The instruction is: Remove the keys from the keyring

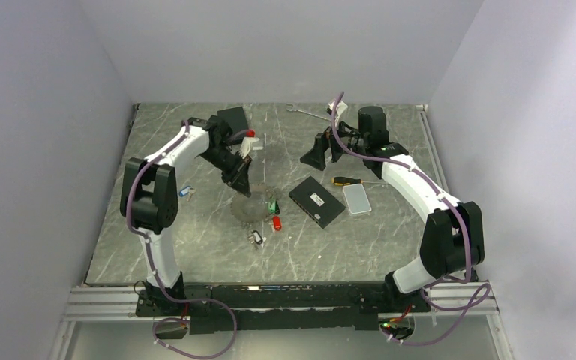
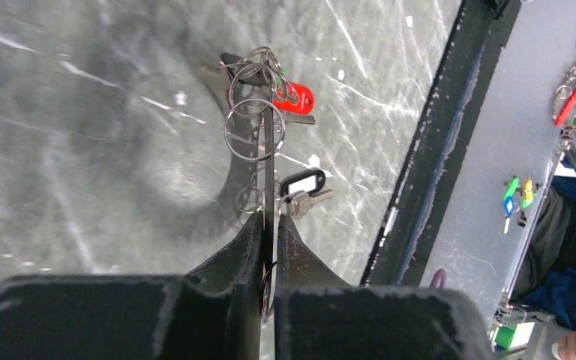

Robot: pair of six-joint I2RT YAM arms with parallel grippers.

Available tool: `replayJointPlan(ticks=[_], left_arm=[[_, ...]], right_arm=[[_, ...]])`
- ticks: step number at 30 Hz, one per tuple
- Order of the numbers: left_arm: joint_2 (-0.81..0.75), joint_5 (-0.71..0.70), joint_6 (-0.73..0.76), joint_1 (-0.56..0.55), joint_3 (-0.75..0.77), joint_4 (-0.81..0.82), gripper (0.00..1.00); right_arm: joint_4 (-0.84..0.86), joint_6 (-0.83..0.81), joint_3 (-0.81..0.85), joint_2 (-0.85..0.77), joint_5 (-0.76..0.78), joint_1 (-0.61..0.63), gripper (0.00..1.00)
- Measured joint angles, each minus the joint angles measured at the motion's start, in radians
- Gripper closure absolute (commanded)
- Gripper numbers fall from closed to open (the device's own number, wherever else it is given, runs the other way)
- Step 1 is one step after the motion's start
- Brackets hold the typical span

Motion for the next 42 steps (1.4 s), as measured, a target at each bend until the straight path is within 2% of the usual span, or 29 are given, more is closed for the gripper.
replayJointPlan(ticks=[5,7,8,10,11,12,17,21,26,29,35,42], left_arm=[[0.082,-0.030,0.033,0.038,0.081,0.010,0.44],[0.106,-0.052,0.038,0.046,0.090,0.027,0.28],[0.111,-0.060,0.042,0.049,0.091,0.033,0.17],[0.113,-0.080,0.042,0.060,0.093,0.040,0.11],[0.113,-0.086,0.039,0.065,0.101,0.039,0.03],[0.113,-0.090,0.036,0.070,0.111,0.040,0.01],[0.104,-0.108,0.021,0.121,0.143,0.074,0.01],[0.085,-0.103,-0.020,0.212,0.165,0.092,0.00],[0.040,-0.118,-0.087,0.357,0.195,0.134,0.01],[0.001,-0.140,-0.130,0.423,0.186,0.172,0.00],[-0.087,-0.188,-0.203,0.518,0.076,0.277,0.00],[-0.111,-0.232,-0.266,0.542,-0.119,0.387,0.01]], right_arm=[[0.000,0.000,0.000,0.000,-0.004,-0.005,0.00],[0.000,0.000,0.000,0.000,-0.005,-0.006,0.00],[0.000,0.000,0.000,0.000,-0.005,-0.008,0.00],[0.000,0.000,0.000,0.000,-0.004,-0.011,0.00],[0.000,0.000,0.000,0.000,-0.005,-0.013,0.00],[0.000,0.000,0.000,0.000,-0.005,-0.016,0.00],[-0.002,0.000,0.000,0.000,-0.005,-0.039,0.00],[-0.034,-0.009,0.000,-0.005,-0.001,-0.086,0.00],[-0.101,-0.045,-0.005,-0.060,0.017,-0.182,0.00],[-0.114,-0.064,-0.029,-0.116,0.012,-0.285,0.00],[-0.123,-0.112,-0.086,-0.098,0.007,-0.502,0.00],[-0.136,-0.148,-0.160,0.021,0.002,-0.601,0.00]])
